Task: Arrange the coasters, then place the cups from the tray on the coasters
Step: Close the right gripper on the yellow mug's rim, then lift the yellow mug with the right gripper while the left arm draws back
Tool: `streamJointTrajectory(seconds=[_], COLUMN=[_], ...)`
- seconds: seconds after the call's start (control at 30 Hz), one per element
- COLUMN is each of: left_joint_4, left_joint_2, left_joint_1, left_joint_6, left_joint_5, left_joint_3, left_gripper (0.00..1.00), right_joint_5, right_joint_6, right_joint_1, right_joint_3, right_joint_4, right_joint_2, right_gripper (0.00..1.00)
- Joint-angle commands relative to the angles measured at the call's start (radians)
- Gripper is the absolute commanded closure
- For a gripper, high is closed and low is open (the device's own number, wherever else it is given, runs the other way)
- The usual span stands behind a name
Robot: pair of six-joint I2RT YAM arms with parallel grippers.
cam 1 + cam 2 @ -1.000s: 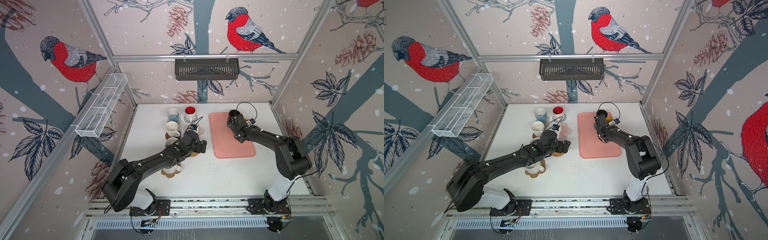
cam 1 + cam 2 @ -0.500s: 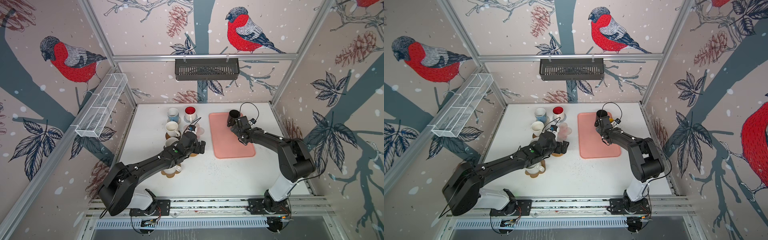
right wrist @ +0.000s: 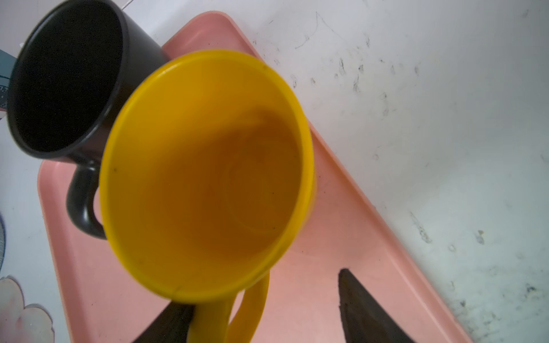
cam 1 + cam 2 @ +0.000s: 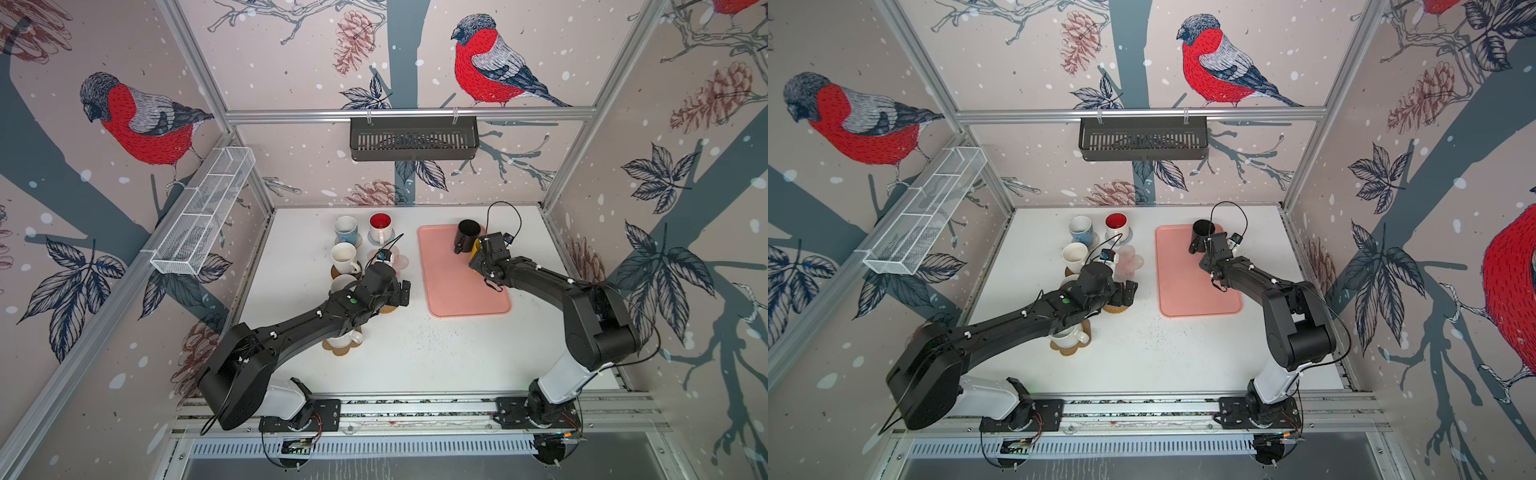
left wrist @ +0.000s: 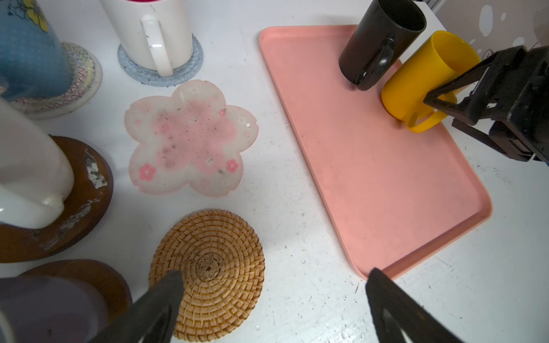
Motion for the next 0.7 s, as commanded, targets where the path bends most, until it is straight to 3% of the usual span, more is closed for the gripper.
streamJointTrajectory(seconds=[0.0,0.3,0.67], left_joint_4=[-0.019,-0.016,-0.015], left_joint_2=[-0.009,0.020,0.039], left_joint_1=[0.000,-0.001,-0.001], left_joint_6=[0.014,0.023,0.034], left_joint_5=[-0.031,-0.043,-0.048], left_joint_3=[0.020,0.031,0.044], left_gripper=[0.04,0.04,0.04], right_joint_5=[-0.033,-0.071,-0.070], right_joint_6=[-0.056,-0.107,-0.139], right_joint_1=[-0.010,-0.023,-0.026], right_joint_3=[0.012,0.015,0.035], right_joint_4=[0.002,0.044,0.041], right_joint_2=[0.020,0.054,0.085], right_gripper=[0.36,0.44,0.61])
